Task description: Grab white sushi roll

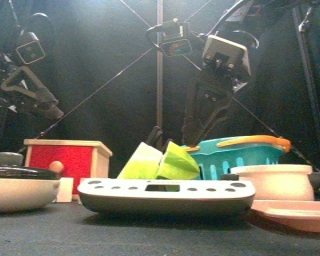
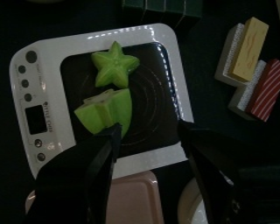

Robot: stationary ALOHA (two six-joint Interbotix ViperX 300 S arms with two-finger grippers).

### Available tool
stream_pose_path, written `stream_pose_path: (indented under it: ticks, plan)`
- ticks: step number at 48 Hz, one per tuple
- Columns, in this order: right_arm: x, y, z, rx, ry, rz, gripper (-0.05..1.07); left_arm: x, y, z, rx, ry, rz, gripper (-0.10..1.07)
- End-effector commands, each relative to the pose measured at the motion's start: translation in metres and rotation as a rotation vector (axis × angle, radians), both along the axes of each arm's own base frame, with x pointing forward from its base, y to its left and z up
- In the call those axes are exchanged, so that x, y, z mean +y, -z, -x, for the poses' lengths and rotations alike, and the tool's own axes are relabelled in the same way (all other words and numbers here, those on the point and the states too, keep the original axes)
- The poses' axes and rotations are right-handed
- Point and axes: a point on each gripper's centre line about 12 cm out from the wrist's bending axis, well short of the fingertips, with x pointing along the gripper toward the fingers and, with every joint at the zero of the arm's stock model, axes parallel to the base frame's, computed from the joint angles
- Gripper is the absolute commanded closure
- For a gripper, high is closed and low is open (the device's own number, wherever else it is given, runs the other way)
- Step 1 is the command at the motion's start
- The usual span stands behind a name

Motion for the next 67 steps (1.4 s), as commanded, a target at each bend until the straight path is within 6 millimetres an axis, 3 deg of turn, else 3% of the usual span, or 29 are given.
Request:
stream_pose_path:
  ticks: [1, 9, 20, 31, 39, 44, 52, 67]
  plan:
    - [-0.001, -0.017, 0.000, -0.044, 0.004, -0.011, 0.14, 0.002, -0.003, -0.002, 0.000, -0.010, -0.001, 0.20]
    - [-0.006, -0.030, 0.006, -0.077, -0.015, 0.017, 0.14, 0.001, -0.006, -0.003, -0.007, -0.016, 0.016, 0.20]
    - [-0.009, -0.065, 0.026, -0.242, -0.147, 0.063, 0.14, -0.004, -0.039, -0.021, -0.030, -0.022, 0.058, 0.19]
    - [-0.005, -0.108, 0.053, -0.452, -0.348, 0.130, 0.14, -0.012, -0.067, -0.036, 0.219, -0.108, 0.124, 0.19]
    - [-0.001, -0.139, 0.072, -0.592, -0.488, 0.195, 0.14, -0.021, -0.072, -0.043, 0.420, -0.152, 0.195, 0.19]
    - [-0.004, -0.155, 0.086, -0.649, -0.515, 0.246, 0.14, -0.033, -0.067, -0.054, 0.499, -0.137, 0.222, 0.19]
    - [-0.010, -0.161, 0.106, -0.686, -0.495, 0.232, 0.14, -0.039, -0.039, -0.064, 0.660, -0.151, 0.189, 0.19]
    - [-0.009, -0.129, 0.132, -0.648, -0.420, 0.021, 0.14, -0.032, 0.005, -0.069, 0.848, -0.289, 0.141, 0.19]
